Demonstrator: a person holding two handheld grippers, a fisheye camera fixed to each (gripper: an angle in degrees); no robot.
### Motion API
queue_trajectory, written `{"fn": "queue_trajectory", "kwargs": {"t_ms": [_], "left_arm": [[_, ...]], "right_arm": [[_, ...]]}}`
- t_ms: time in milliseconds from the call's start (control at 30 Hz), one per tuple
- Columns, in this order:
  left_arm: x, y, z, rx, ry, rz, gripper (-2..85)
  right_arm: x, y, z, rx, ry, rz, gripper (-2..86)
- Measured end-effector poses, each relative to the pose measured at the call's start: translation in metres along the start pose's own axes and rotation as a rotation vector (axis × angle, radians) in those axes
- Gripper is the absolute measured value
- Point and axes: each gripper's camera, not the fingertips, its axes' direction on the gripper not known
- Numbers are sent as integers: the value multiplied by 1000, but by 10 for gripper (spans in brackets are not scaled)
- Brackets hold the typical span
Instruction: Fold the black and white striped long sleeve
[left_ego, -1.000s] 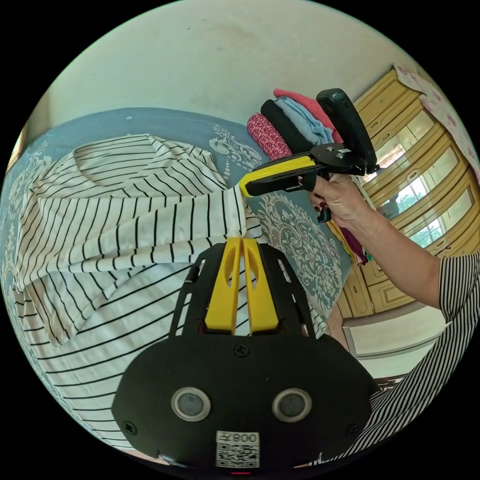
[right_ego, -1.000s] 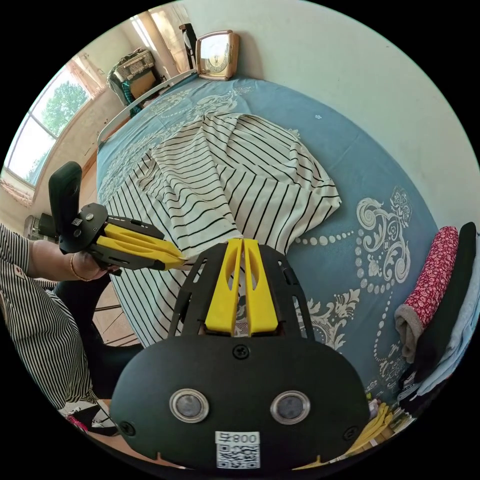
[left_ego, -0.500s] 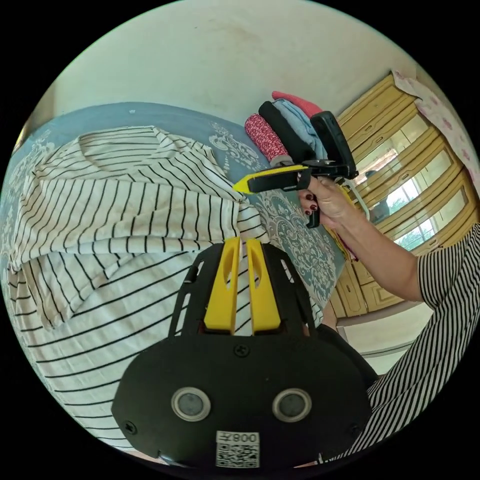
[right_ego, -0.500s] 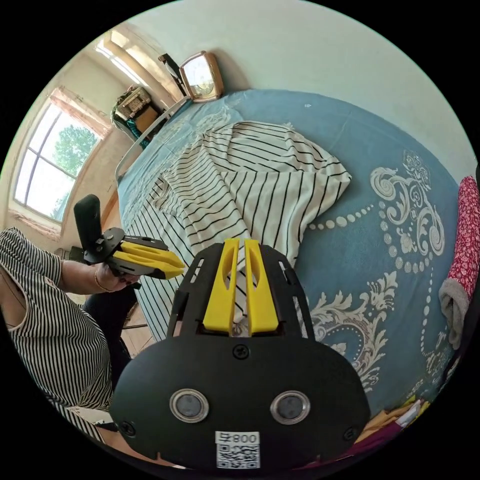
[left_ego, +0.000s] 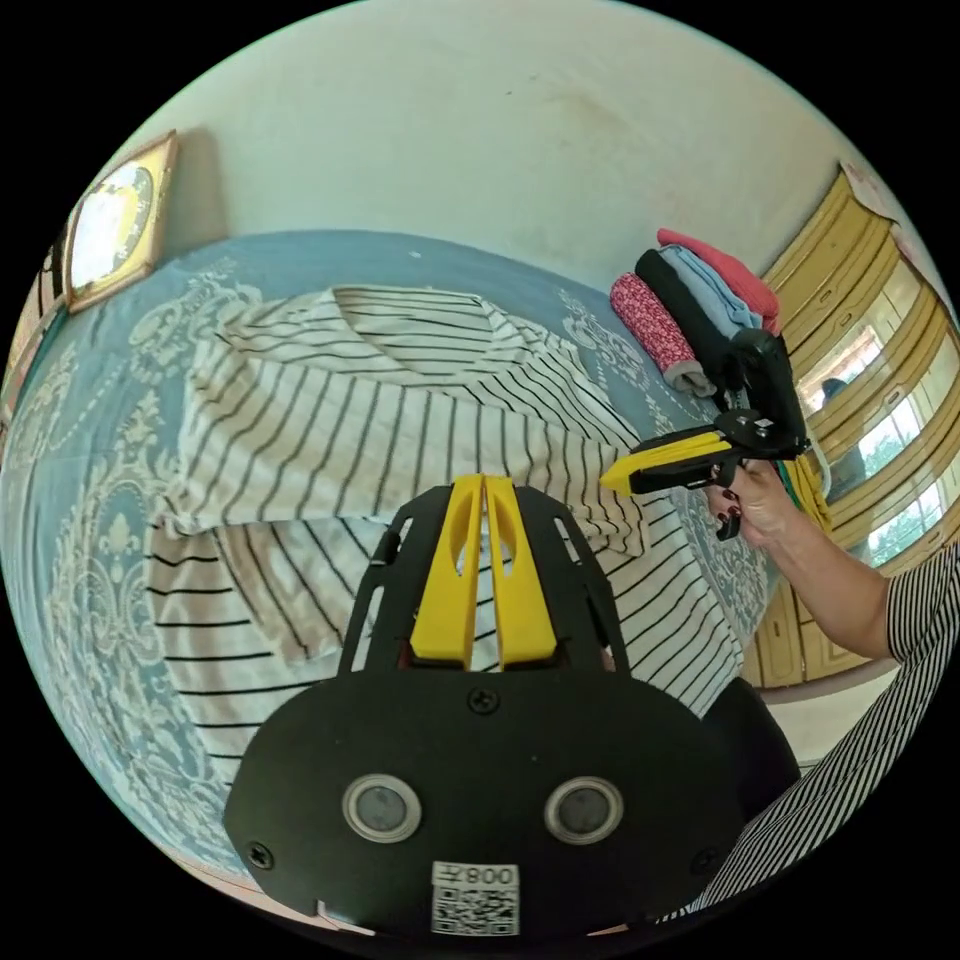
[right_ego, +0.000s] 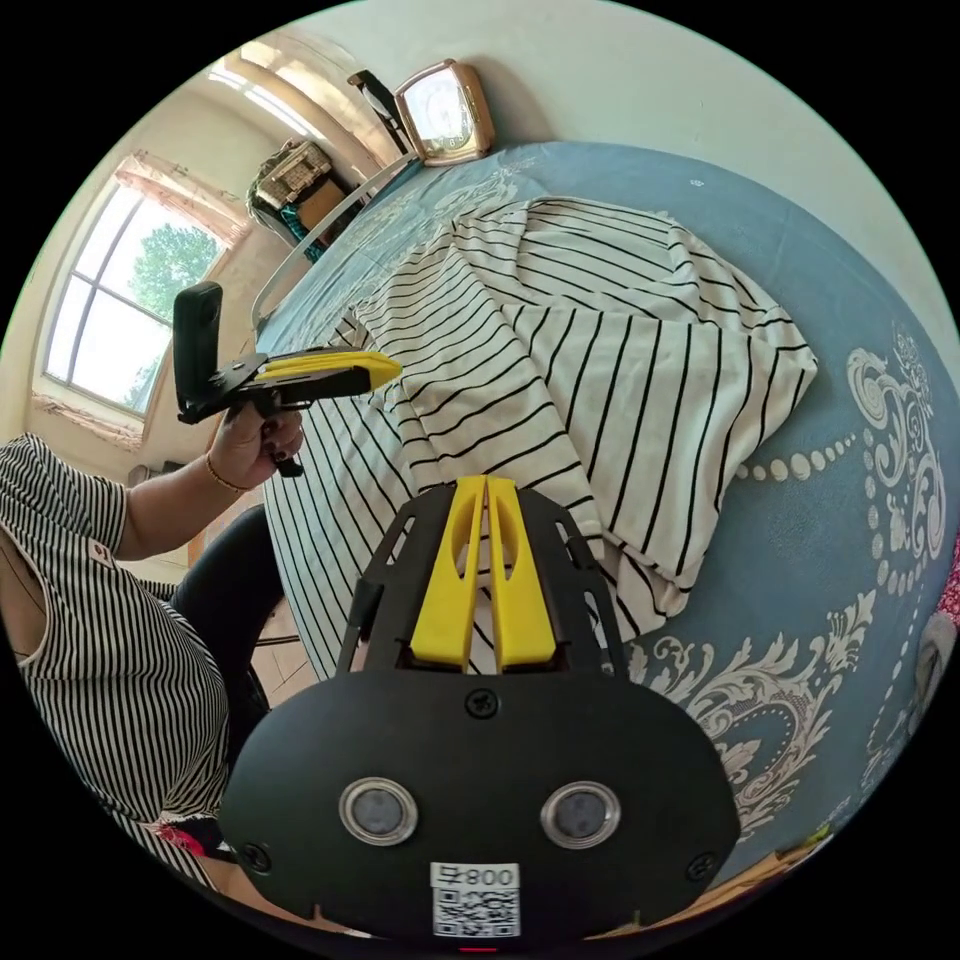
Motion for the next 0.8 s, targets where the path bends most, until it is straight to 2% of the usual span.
{"fn": "queue_trajectory", "kwargs": {"t_ms": [133, 200, 267, 400, 500, 567, 633, 733, 800], "left_arm": [[-45, 1, -24, 24, -128, -111, 2], [-69, 4, -19, -65, -250, -160, 2], [-78, 6, -25, -78, -185, -173, 2], [-77, 6, -61, -28, -272, -147, 2], [-93, 9, -58, -101, -308, -146, 2], [-93, 9, -68, -89, -307, -140, 2], [-87, 6, -79, -95, -341, -130, 1], [-72, 0, -104, -32, -357, -85, 2], [-81, -5, -108, -55, -372, -113, 2]], "right_arm": [[15, 7, 5, -32, -2, 46, 1], [21, 17, 5, -14, -37, 59, 1], [26, 24, 0, -9, -69, 85, 1], [25, 40, -28, 82, -55, 96, 1], [32, 47, -28, 84, -39, 127, 1], [38, 50, -19, 48, -67, 160, 1], [36, 56, -26, 89, -80, 161, 0], [36, 66, -48, 161, -24, 174, 1], [50, 77, -63, 197, 21, 240, 1]]}}
